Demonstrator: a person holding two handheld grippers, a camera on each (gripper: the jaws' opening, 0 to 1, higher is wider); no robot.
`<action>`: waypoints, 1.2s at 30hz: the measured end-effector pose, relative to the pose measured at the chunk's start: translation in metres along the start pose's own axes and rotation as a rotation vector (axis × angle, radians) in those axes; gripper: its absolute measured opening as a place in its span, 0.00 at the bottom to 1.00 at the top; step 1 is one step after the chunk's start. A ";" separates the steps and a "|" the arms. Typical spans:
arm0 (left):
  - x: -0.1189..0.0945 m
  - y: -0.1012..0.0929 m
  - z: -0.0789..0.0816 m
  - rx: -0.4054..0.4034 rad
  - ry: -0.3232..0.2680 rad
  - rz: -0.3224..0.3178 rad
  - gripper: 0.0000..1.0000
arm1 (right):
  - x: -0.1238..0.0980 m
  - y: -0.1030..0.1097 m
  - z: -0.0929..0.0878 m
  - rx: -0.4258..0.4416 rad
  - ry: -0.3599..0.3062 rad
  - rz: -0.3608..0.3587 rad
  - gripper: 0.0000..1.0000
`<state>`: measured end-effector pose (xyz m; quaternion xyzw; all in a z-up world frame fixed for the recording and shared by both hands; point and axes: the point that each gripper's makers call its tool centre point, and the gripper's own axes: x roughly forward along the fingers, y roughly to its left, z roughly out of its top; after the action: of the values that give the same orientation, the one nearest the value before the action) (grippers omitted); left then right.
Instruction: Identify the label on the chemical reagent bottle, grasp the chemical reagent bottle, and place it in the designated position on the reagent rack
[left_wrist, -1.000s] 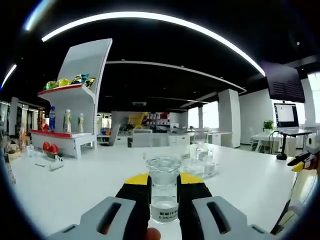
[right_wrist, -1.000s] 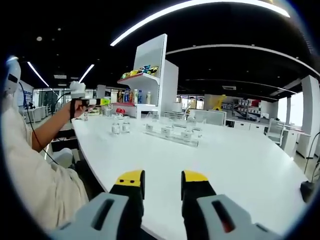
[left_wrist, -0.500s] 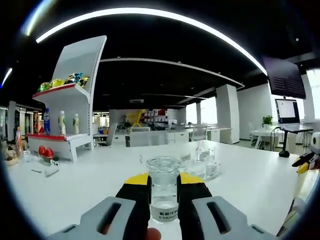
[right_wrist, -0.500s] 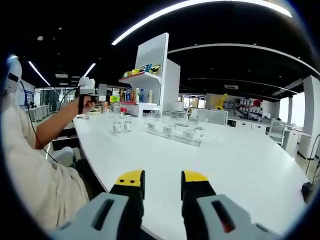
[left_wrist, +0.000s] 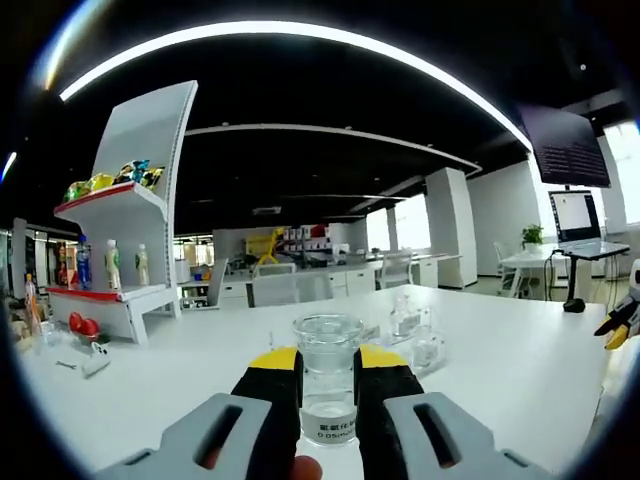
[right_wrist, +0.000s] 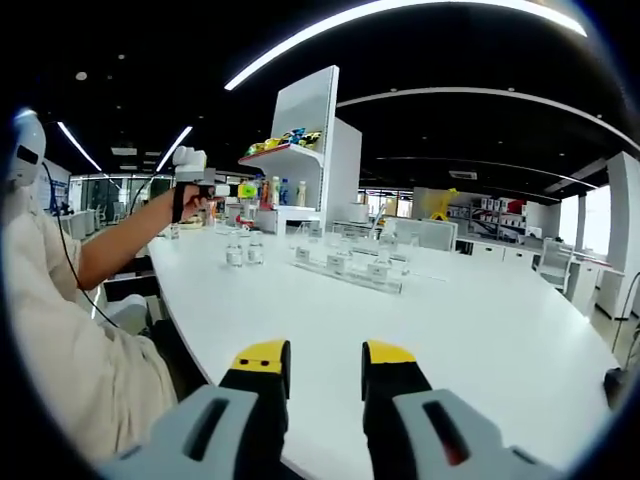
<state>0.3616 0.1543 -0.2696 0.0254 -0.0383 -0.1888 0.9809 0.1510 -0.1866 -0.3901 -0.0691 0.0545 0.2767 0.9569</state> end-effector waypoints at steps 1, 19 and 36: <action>0.003 -0.001 0.001 -0.003 -0.001 -0.001 0.20 | 0.001 0.000 0.000 0.000 0.000 0.002 0.28; 0.049 -0.015 0.012 0.002 0.001 -0.034 0.20 | 0.013 -0.013 -0.007 0.020 0.028 0.005 0.28; 0.093 -0.031 0.014 -0.008 -0.005 -0.057 0.21 | 0.025 -0.025 -0.004 0.025 0.041 0.007 0.28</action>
<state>0.4354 0.0907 -0.2520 0.0222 -0.0395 -0.2171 0.9751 0.1850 -0.1957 -0.3947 -0.0624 0.0780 0.2779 0.9554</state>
